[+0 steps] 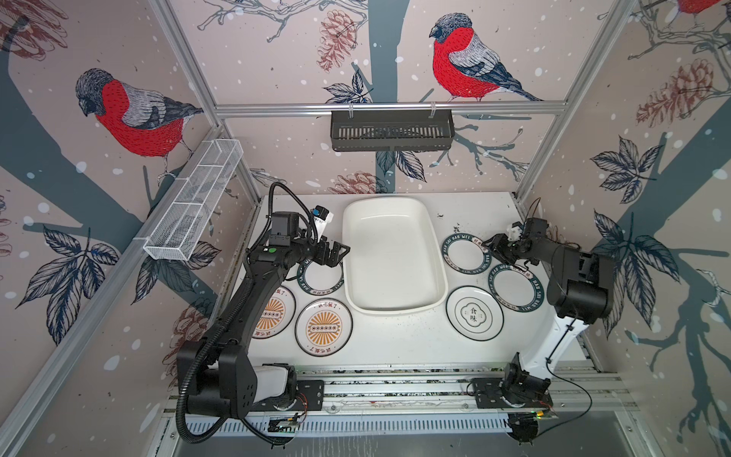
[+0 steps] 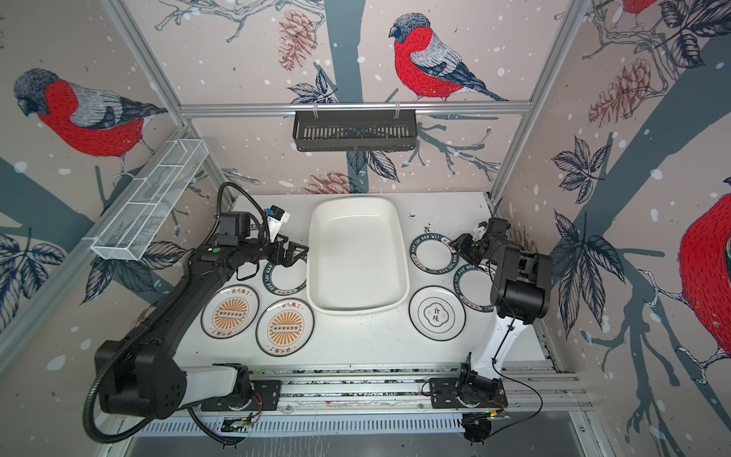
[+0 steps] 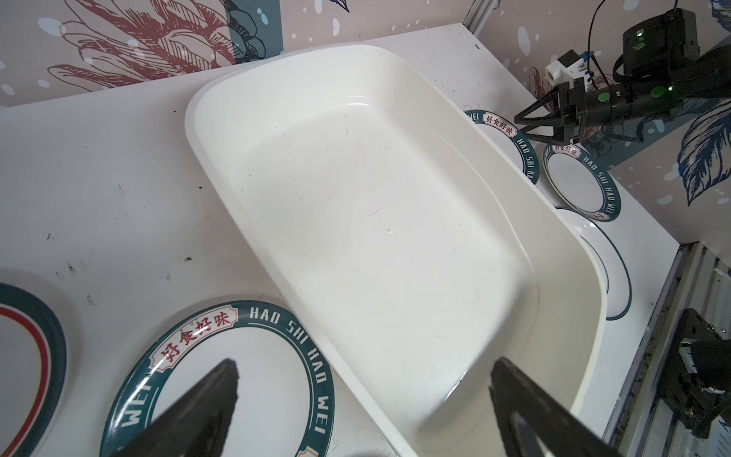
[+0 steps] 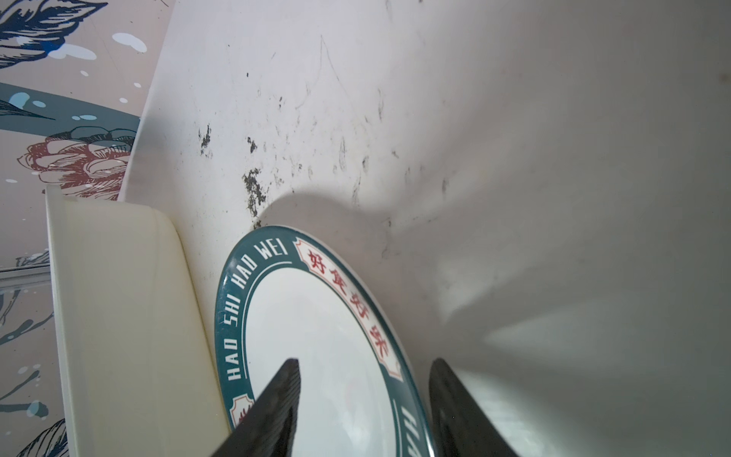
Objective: Place the plates into the plastic bin on the countertop
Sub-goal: 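Close the right gripper on the rim of the green-rimmed plate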
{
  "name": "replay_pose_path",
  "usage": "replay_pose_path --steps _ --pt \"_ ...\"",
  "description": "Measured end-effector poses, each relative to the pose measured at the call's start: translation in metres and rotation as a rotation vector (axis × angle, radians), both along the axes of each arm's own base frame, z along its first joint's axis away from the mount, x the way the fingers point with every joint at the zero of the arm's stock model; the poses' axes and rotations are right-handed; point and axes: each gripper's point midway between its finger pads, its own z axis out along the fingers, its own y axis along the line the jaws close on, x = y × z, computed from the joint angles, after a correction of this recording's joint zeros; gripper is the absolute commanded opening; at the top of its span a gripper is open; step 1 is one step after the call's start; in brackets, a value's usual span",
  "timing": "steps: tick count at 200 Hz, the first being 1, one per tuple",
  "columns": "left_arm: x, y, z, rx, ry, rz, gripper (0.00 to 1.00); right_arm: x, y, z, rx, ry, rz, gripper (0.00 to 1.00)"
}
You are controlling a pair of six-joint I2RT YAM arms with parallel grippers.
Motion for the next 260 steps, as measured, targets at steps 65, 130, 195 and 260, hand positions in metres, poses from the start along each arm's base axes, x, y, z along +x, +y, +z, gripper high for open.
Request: replay_pose_path --steps 65,130,195,260 --pt "-0.002 -0.002 -0.001 0.002 0.000 -0.008 0.99 -0.007 0.004 -0.003 0.006 0.032 0.007 0.52" --pt "-0.003 -0.002 0.000 0.001 -0.007 -0.009 0.99 -0.016 0.017 -0.011 0.022 0.060 0.031 0.46" --pt "-0.005 -0.002 0.000 -0.002 -0.007 -0.007 0.99 -0.014 0.028 -0.012 0.084 0.028 0.040 0.39" --pt "-0.005 -0.003 0.001 -0.003 -0.010 -0.008 0.99 -0.012 0.032 -0.012 0.133 0.020 0.025 0.28"
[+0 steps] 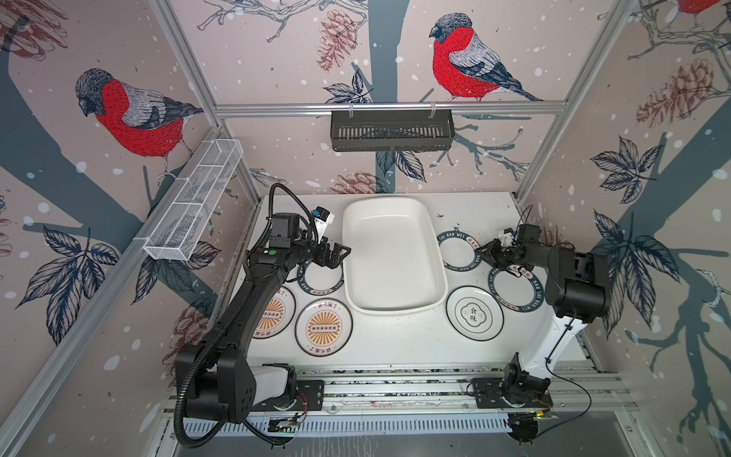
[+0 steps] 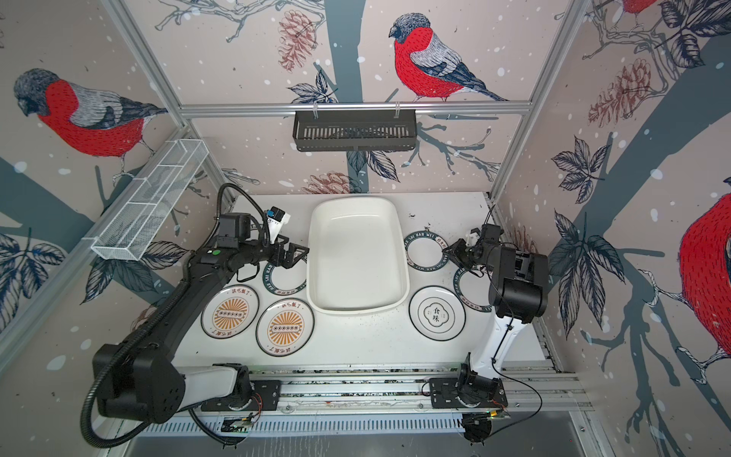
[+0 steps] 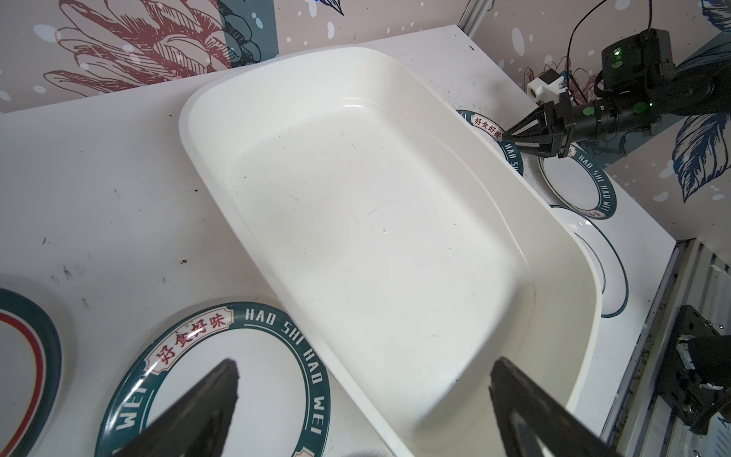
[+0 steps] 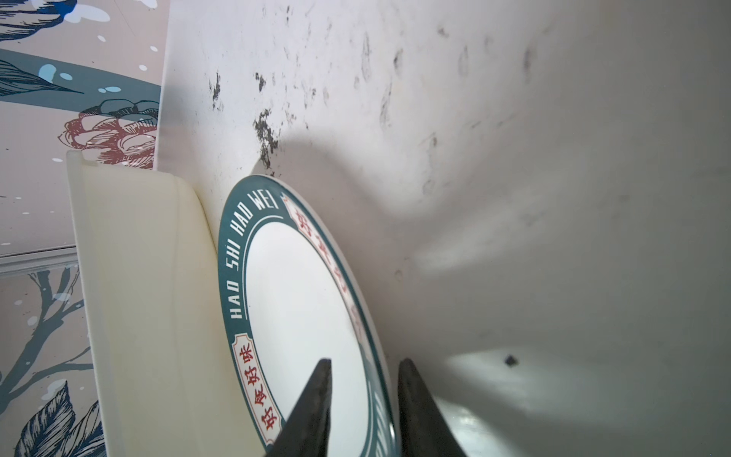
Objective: Place the plates into the plastic bin on the countertop
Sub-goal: 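Close the right gripper on the rim of the green-rimmed plate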
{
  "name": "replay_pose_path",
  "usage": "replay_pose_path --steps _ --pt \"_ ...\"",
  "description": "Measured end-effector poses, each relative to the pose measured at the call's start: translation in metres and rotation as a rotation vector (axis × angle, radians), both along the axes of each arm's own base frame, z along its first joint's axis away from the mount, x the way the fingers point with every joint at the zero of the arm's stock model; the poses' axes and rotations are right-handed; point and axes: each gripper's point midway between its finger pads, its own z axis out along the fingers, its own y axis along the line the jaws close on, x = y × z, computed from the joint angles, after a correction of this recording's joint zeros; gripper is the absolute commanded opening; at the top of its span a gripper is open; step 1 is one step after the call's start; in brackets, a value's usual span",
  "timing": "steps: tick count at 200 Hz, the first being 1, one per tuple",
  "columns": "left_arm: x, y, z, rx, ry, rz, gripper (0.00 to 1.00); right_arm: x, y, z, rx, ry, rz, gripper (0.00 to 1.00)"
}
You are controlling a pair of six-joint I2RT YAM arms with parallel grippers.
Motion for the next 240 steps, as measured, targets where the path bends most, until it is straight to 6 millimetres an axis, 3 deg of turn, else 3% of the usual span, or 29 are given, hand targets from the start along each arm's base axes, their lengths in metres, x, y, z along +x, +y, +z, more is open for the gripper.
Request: replay_pose_path --steps 111,205,240 --pt "-0.001 -0.003 0.001 -0.003 -0.002 -0.008 0.99 0.012 -0.002 0.001 0.008 -0.020 -0.007 0.21" --pt "-0.002 -0.004 0.001 -0.003 0.000 -0.010 0.99 0.015 0.003 -0.005 -0.004 -0.005 0.032 0.23" --pt "-0.003 -0.005 0.001 -0.004 -0.001 -0.013 0.99 0.016 0.004 -0.007 -0.010 -0.001 0.041 0.17"
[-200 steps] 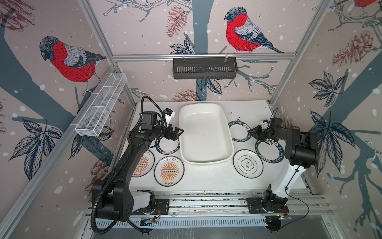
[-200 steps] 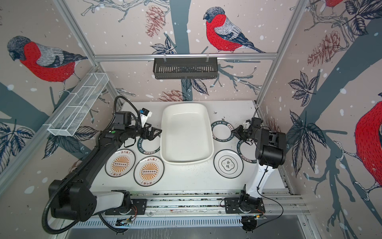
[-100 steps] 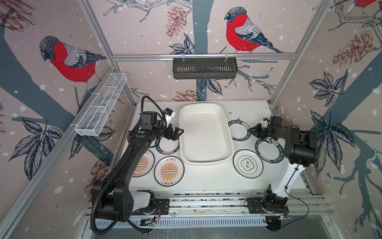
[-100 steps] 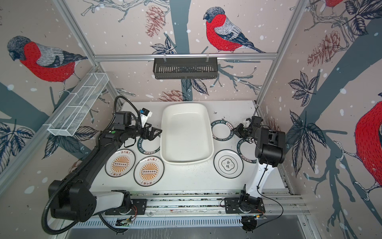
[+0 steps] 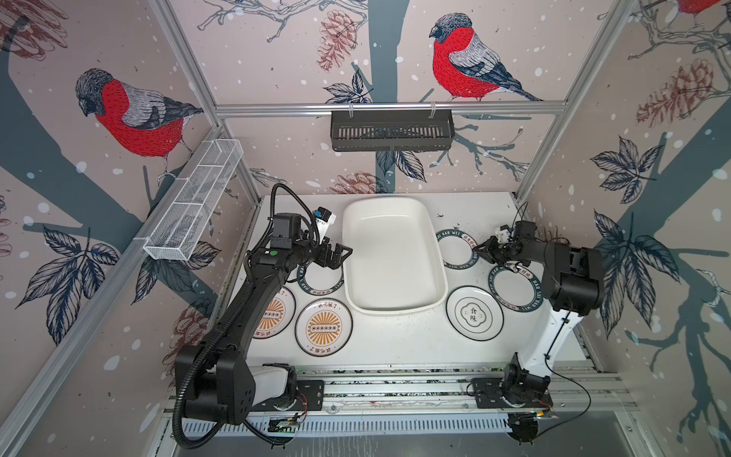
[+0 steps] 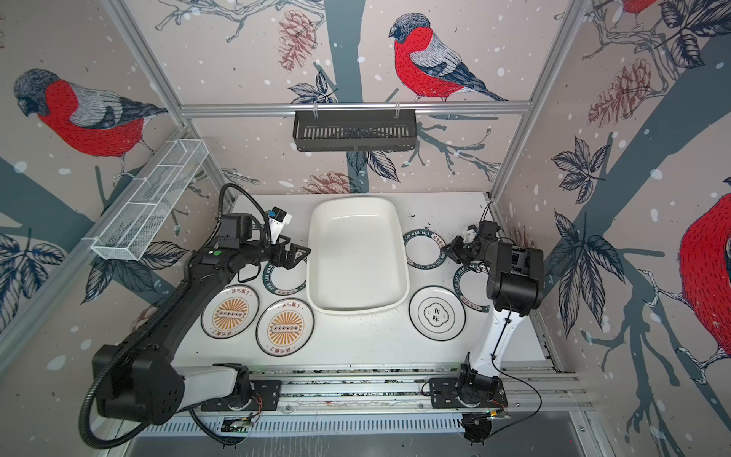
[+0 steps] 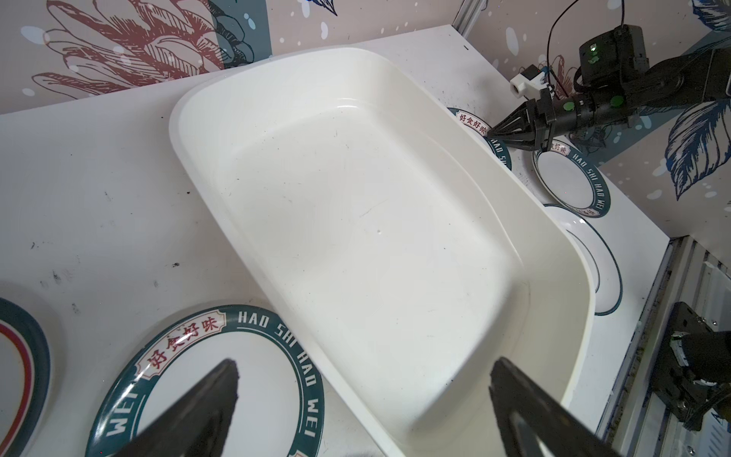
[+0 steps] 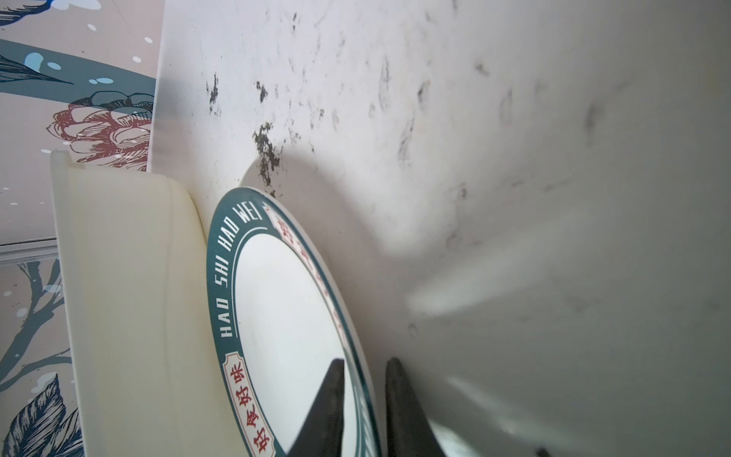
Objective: Place the plates into the plastic bin on the countertop
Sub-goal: 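Close the right gripper on the rim of the green-rimmed plate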
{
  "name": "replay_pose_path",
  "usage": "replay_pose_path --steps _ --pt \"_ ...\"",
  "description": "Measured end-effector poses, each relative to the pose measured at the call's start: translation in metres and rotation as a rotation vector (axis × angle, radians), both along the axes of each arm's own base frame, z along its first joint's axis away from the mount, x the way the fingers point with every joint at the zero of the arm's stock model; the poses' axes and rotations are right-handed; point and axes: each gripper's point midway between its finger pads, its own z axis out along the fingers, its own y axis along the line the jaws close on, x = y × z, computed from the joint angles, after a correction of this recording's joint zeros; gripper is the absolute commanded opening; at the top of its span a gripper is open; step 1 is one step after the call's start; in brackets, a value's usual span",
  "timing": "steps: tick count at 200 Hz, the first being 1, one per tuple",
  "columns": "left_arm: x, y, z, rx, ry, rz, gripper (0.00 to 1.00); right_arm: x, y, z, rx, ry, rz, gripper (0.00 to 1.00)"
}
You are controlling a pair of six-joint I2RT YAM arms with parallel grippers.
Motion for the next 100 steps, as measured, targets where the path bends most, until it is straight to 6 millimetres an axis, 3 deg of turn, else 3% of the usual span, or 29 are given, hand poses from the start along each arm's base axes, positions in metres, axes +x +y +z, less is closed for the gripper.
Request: replay_pose_path --steps 70,100 --pt "-0.001 -0.001 0.001 -0.001 -0.003 -0.004 0.99 -0.001 0.003 0.003 0.030 -0.020 0.014 0.08" --pt "-0.001 -0.001 0.001 -0.001 -0.004 -0.004 0.99 0.001 0.000 0.016 0.036 -0.053 0.006 0.04"
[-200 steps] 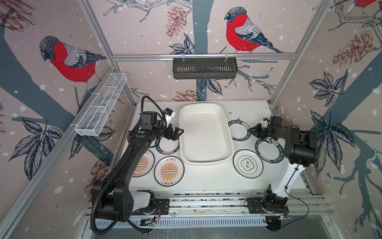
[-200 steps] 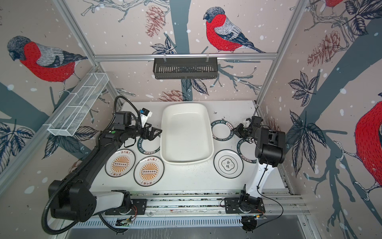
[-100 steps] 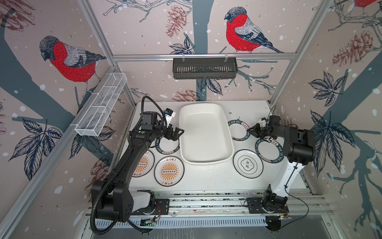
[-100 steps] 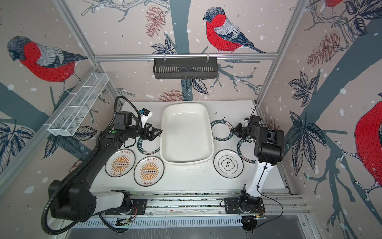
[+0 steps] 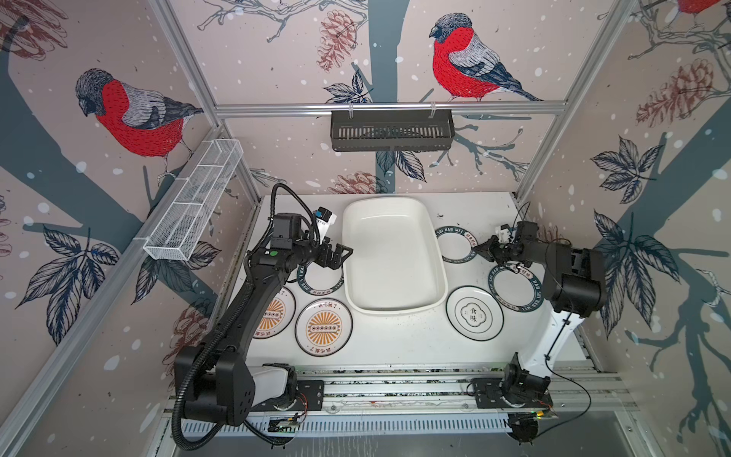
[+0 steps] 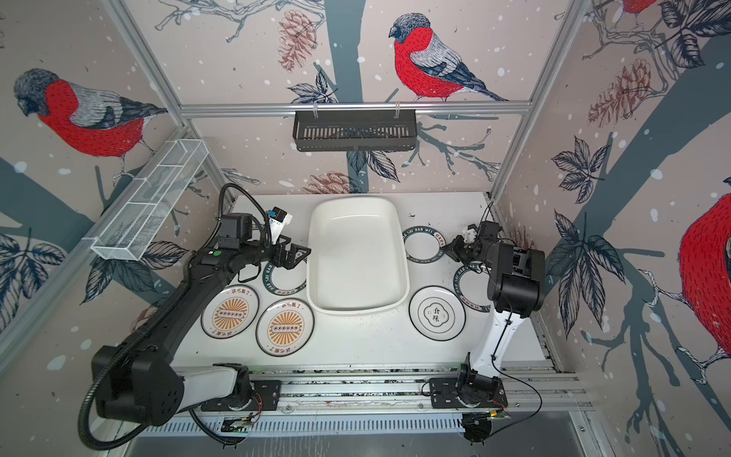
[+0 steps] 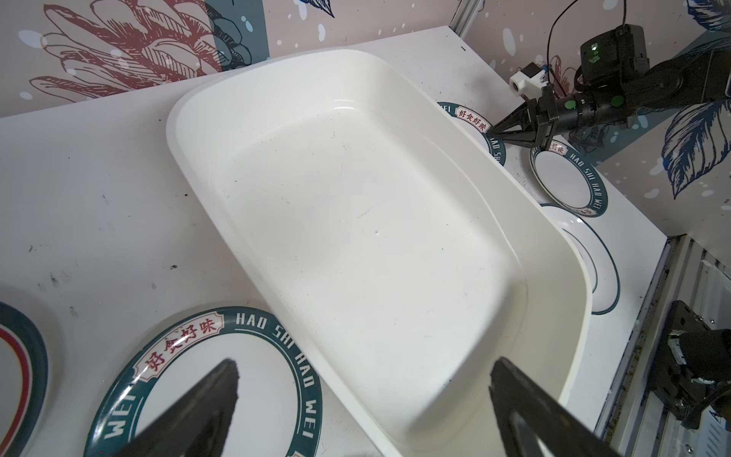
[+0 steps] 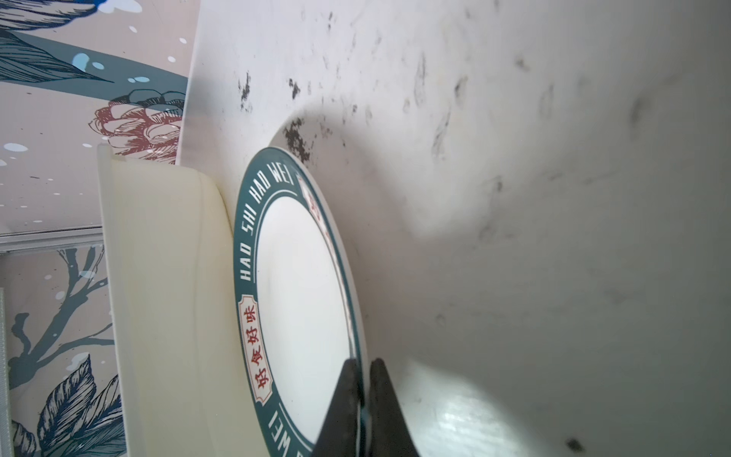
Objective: Place the plates into the plastic bin on the countertop
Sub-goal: 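Close the right gripper on the rim of the green-rimmed plate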
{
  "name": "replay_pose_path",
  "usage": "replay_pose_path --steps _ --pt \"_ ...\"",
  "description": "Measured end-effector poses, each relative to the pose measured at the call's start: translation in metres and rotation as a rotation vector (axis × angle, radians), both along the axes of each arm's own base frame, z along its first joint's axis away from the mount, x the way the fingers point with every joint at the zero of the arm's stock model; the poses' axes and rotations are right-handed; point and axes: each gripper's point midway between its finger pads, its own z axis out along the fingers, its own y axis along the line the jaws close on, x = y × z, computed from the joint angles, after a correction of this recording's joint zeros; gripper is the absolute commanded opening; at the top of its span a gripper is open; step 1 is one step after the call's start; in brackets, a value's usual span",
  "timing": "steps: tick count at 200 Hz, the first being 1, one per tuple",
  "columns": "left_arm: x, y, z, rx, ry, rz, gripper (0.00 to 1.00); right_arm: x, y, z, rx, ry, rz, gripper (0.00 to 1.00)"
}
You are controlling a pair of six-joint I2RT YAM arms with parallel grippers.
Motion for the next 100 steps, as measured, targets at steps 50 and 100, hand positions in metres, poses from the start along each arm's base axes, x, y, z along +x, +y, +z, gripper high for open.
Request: replay_pose_path --steps 50,100 --pt "0.001 0.001 0.003 0.004 -0.008 0.003 0.99 0.003 -0.012 0.026 -0.004 -0.048 -0.057 0.03" --pt "0.011 0.006 0.015 0.040 -0.048 0.026 0.99 0.008 -0.026 0.063 0.010 -0.129 -0.125 0.03"
